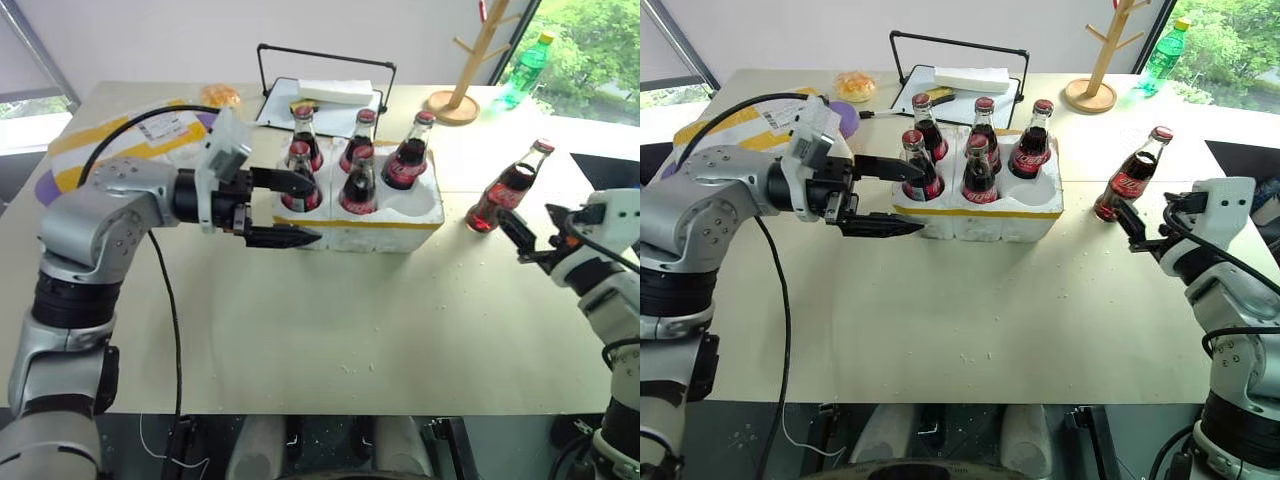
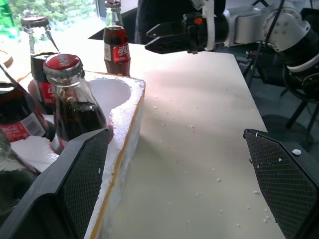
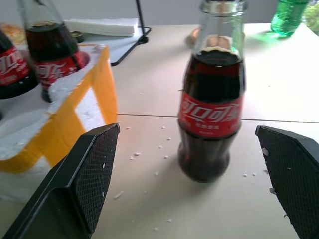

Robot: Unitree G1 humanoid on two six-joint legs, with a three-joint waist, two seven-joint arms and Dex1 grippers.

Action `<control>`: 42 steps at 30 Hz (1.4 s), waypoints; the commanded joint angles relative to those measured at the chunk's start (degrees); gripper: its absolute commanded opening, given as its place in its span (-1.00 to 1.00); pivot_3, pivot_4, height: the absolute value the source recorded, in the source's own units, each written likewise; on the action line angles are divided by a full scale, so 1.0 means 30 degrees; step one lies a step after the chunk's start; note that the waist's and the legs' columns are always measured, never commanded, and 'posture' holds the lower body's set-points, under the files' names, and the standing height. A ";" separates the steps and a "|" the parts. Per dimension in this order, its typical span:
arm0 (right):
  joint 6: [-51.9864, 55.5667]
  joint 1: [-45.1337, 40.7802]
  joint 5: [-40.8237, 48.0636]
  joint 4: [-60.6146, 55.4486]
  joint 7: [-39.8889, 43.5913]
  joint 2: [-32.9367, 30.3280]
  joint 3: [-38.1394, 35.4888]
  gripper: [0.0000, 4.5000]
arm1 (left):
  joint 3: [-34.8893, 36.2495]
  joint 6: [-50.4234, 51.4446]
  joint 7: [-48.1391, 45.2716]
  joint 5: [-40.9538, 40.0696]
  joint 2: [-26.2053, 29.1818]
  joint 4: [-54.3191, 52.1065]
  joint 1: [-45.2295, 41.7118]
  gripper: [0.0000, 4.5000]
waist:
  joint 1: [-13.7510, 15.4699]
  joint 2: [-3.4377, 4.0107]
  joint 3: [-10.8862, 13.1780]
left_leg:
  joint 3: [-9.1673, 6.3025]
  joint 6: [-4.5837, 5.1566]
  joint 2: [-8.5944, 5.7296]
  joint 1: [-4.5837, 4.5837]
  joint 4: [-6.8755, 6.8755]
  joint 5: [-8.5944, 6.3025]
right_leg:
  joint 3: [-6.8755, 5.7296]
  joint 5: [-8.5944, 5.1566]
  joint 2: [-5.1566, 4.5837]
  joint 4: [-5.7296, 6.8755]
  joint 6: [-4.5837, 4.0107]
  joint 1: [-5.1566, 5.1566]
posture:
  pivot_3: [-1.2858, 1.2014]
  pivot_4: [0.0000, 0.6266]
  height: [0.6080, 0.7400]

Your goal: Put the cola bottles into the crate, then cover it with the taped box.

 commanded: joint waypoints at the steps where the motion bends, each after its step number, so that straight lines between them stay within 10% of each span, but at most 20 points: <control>1: -0.1119 -0.0890 -0.0435 0.1096 -0.0227 -0.0079 0.0099 0.99 | 0.0190 -0.0395 -0.0111 0.0088 -0.0039 -0.0097 -0.0673 1.00 | 0.0003 0.0000 0.0000 | 0.0000 0.0001 0.0000 0.0000 0.0000 0.0000 | 0.0001 0.0000 0.0000 0.0000 0.0000 0.0000 | 0.03 -0.52 1.00; 23: -0.6783 -0.7341 -0.3477 1.3143 0.1433 -0.0500 0.3442 0.99 | 0.1627 0.0854 0.1542 -0.0729 0.1148 -0.2392 0.0677 1.00 | -0.0055 0.0006 0.0004 | -0.0001 0.0002 -0.0002 -0.0003 0.0002 0.0004 | 0.0005 0.0000 0.0001 -0.0002 0.0001 -0.0001 | 0.03 -0.52 1.00; 26: -0.7350 -0.7721 -0.3450 1.3748 0.1668 -0.0448 0.3425 0.62 | 0.1664 0.0879 0.1674 -0.0851 0.1222 -0.2426 0.0653 1.00 | -0.0047 0.0007 0.0005 | 0.0001 0.0002 -0.0002 -0.0005 0.0001 0.0003 | 0.0005 0.0000 0.0000 -0.0005 0.0002 -0.0001 | 0.03 -0.52 1.00; 28: -0.7458 -0.7770 -0.3500 1.3774 0.1799 -0.0497 0.3554 0.23 | 0.1684 0.0872 0.1713 -0.0897 0.1270 -0.2435 0.0667 1.00 | -0.0058 0.0009 0.0005 | 0.0000 0.0001 -0.0002 -0.0005 0.0001 0.0004 | 0.0005 0.0000 0.0000 -0.0004 0.0001 -0.0001 | 0.03 -0.52 1.00; 42: -0.3479 -0.9261 0.2765 0.5226 0.4054 -0.1348 0.2397 0.24 | 0.1429 0.0745 0.1759 -0.1048 0.1163 -0.2379 0.0693 1.00 | -0.0131 0.0259 0.0153 | 0.0014 -0.0004 0.0002 -0.0016 -0.0014 0.0007 | 0.0016 0.0000 0.0002 0.0007 0.0003 -0.0037 | 0.03 -0.52 1.00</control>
